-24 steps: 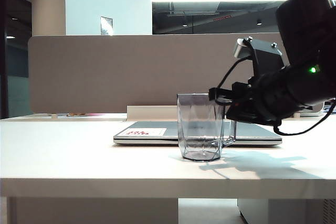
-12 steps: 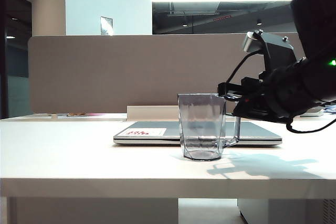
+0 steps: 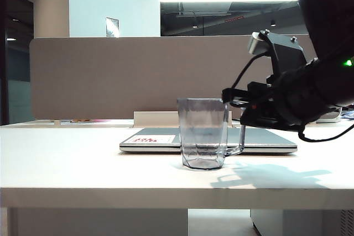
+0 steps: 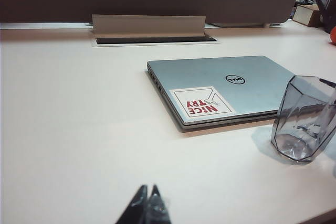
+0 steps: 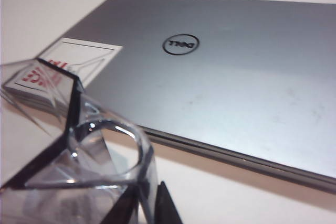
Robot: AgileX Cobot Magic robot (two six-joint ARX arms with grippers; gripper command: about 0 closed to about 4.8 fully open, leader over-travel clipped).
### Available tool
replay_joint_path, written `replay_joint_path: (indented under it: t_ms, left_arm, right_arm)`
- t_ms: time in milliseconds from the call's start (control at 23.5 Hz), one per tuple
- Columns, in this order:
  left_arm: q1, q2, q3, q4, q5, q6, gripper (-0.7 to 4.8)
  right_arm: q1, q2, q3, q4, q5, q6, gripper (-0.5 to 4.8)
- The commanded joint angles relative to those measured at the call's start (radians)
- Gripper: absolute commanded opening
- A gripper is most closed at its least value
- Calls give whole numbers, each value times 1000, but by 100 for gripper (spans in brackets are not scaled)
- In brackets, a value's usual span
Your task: Pick up the water cup and place it on the side of the laptop close to you.
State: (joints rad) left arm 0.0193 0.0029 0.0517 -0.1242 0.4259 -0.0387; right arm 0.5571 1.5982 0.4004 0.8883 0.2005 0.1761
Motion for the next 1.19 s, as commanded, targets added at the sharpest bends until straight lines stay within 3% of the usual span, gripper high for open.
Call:
replay_joint_path:
  t_ms: [43, 893, 1190]
  left_arm:
    - [0, 1, 2, 9, 1, 0, -3]
    - [0, 1, 2, 9, 1, 1, -3]
    - [0, 1, 2, 8, 1, 1, -3]
  right_arm:
    - [1, -7, 1, -23, 8, 0, 64]
    - [3, -109, -14, -107, 2, 0, 91]
    - [3, -199, -96, -110, 3, 8, 90]
